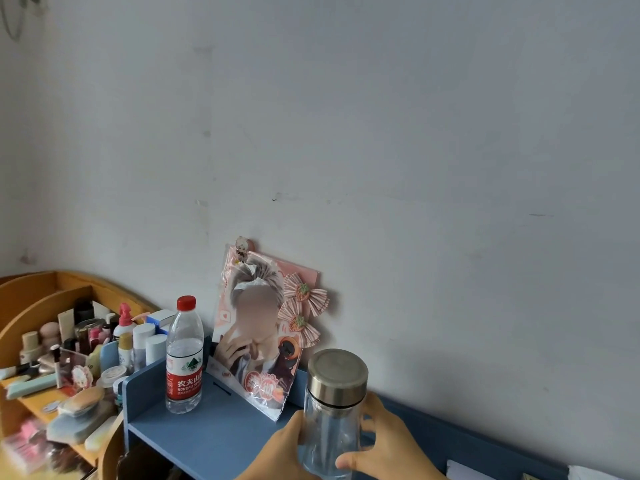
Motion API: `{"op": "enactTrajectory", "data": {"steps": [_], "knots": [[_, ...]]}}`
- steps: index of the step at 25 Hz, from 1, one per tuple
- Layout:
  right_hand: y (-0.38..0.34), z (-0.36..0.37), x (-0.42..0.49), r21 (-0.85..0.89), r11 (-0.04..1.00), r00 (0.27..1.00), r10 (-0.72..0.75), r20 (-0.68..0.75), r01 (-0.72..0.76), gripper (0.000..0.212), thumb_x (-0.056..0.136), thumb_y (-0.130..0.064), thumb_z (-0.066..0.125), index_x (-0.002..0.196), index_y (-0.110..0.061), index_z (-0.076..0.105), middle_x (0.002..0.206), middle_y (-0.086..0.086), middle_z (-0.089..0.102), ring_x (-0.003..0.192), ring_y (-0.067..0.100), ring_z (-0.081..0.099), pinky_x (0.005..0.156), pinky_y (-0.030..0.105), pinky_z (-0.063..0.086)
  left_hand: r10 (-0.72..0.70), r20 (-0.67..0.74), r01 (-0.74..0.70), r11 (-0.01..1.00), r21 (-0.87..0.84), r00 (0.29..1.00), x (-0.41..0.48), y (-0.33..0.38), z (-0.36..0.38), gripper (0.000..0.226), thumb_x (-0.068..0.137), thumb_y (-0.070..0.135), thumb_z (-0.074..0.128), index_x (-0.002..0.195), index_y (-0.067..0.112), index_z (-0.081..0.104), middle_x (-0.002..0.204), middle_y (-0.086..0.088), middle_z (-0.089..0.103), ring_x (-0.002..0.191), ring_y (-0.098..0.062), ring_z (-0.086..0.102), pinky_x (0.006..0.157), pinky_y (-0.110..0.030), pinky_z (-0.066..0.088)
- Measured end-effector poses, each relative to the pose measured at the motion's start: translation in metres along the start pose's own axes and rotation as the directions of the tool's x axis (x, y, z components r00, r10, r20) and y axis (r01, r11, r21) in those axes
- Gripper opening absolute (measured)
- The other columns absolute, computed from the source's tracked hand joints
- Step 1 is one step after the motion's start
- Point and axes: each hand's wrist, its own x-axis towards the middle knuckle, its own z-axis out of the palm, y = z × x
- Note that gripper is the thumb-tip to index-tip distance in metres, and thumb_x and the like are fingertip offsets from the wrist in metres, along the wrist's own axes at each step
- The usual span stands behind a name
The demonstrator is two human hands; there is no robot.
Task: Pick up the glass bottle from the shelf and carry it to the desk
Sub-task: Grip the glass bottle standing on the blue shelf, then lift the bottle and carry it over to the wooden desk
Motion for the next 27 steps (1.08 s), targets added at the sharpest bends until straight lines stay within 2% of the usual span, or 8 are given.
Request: {"op": "enactTrajectory", "data": {"steps": [3, 6, 9, 12, 15, 18, 24, 27], "knots": [[-0.003, -0.002, -0.001, -0.016, 1.0, 1.0, -0.021, 0.008, 0.021, 0.08, 0.056, -0.036, 0.087, 0.112, -0.061, 0.037, 0.11, -0.037, 0.057, 0.099, -0.021, 0.051, 0.077, 0.006, 0.042, -0.018, -0.047, 0.018, 1.0, -0.004, 0.999, -0.003, -0.001, 0.003, 0.065, 0.062, 0.057, 0.078, 0.116, 0.051, 0.041, 0.12, 0.026, 0.059, 0.114, 0.01, 0.052, 0.105, -0.026, 0.044], [-0.006, -0.005, -0.001, -0.036, 0.999, 1.0, -0.024, 0.016, 0.025, 0.079, 0.056, -0.037, 0.088, 0.11, -0.061, 0.036, 0.11, -0.035, 0.056, 0.097, -0.017, 0.053, 0.074, 0.006, 0.04, -0.021, -0.056, 0.019, 0.999, -0.042, 0.998, -0.003, 0.005, 0.003, 0.066, 0.059, 0.058, 0.079, 0.106, 0.067, 0.034, 0.117, 0.037, 0.055, 0.114, 0.018, 0.047, 0.104, -0.018, 0.041], [-0.01, -0.008, 0.002, -0.049, 0.998, 0.999, -0.035, 0.033, 0.037, 0.078, 0.055, -0.037, 0.089, 0.111, -0.057, 0.038, 0.11, -0.031, 0.058, 0.096, -0.017, 0.054, 0.076, 0.007, 0.042, -0.014, -0.117, 0.007, 0.998, -0.063, 0.993, 0.0, 0.011, -0.004, 0.077, 0.03, 0.068, 0.085, 0.086, 0.08, 0.033, 0.12, 0.04, 0.047, 0.121, 0.013, 0.045, 0.105, -0.017, 0.037], [-0.016, -0.01, 0.005, -0.048, 0.997, 0.998, -0.053, 0.027, 0.054, 0.074, 0.052, -0.036, 0.089, 0.109, -0.05, 0.043, 0.111, -0.026, 0.061, 0.098, -0.015, 0.056, 0.083, 0.015, 0.046, -0.02, -0.071, 0.014, 0.997, -0.081, 0.997, -0.01, 0.02, -0.011, 0.069, 0.057, 0.05, 0.082, 0.109, 0.066, 0.039, 0.111, 0.048, 0.054, 0.11, 0.025, 0.046, 0.094, -0.005, 0.038], [-0.025, -0.008, 0.007, -0.063, 0.994, 0.996, -0.092, 0.018, 0.093, 0.073, 0.051, -0.037, 0.089, 0.108, -0.047, 0.045, 0.109, -0.025, 0.062, 0.099, -0.014, 0.056, 0.079, 0.014, 0.043, -0.068, -0.026, 0.064, 0.989, -0.131, 0.997, -0.019, 0.021, -0.028, 0.078, 0.053, 0.035, 0.089, 0.118, 0.044, 0.047, 0.116, 0.025, 0.063, 0.112, 0.008, 0.055, 0.102, -0.023, 0.045], [-0.039, 0.001, 0.011, -0.078, 0.986, 0.988, -0.147, 0.041, 0.15, 0.073, 0.05, -0.038, 0.089, 0.108, -0.046, 0.045, 0.109, -0.023, 0.064, 0.1, -0.012, 0.057, 0.076, 0.013, 0.043, -0.124, -0.064, 0.115, 0.985, -0.127, 0.99, -0.03, 0.021, -0.05, 0.081, 0.046, 0.034, 0.092, 0.116, 0.033, 0.05, 0.115, 0.016, 0.065, 0.111, -0.001, 0.058, 0.101, -0.032, 0.048], [-0.077, 0.035, 0.017, -0.035, 0.963, 0.962, -0.262, 0.081, 0.266, 0.071, 0.051, -0.029, 0.091, 0.105, -0.046, 0.049, 0.102, -0.03, 0.065, 0.095, -0.008, 0.061, 0.074, 0.014, 0.047, -0.193, -0.135, 0.178, 0.977, -0.114, 0.972, -0.071, 0.017, -0.095, 0.077, 0.051, 0.03, 0.092, 0.117, 0.03, 0.051, 0.114, 0.016, 0.063, 0.109, -0.001, 0.057, 0.1, -0.025, 0.046], [-0.101, 0.063, 0.02, 0.004, 0.946, 0.939, -0.321, 0.122, 0.323, 0.077, 0.05, -0.034, 0.09, 0.111, -0.047, 0.046, 0.104, -0.023, 0.068, 0.096, -0.005, 0.062, 0.081, 0.02, 0.049, -0.236, -0.175, 0.217, 0.969, -0.117, 0.956, -0.102, 0.011, -0.123, 0.074, 0.055, 0.026, 0.091, 0.117, 0.028, 0.051, 0.116, 0.015, 0.062, 0.111, -0.003, 0.056, 0.1, -0.024, 0.045]]}}
